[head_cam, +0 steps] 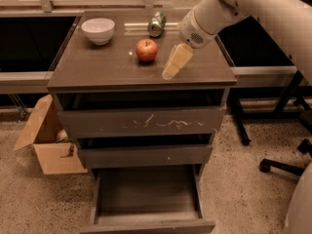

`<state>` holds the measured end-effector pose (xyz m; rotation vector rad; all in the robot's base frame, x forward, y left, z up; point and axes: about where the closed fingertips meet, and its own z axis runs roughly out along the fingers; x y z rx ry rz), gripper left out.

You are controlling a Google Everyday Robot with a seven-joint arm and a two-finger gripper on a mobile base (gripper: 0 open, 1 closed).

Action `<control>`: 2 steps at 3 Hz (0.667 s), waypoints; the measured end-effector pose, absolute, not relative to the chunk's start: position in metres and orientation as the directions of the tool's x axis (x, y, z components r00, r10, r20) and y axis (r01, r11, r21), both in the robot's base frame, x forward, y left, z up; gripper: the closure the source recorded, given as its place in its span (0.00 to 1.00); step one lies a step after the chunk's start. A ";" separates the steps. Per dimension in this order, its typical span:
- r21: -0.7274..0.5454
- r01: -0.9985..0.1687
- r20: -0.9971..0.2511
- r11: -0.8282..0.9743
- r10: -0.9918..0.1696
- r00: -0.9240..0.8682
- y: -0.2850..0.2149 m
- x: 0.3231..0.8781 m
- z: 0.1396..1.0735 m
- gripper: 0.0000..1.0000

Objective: Place apple into bottom drawer

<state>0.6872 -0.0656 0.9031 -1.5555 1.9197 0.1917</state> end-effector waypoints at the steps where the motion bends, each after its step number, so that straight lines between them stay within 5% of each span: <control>1: -0.287 -0.917 -0.588 0.277 -0.807 -0.060 -0.056 0.709 0.896 0.00; 2: -0.289 -0.917 -0.630 0.276 -0.776 -0.035 -0.048 0.733 0.891 0.00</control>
Offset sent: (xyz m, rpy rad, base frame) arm 0.0758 0.0213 -0.0103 0.1436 -0.0666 0.0483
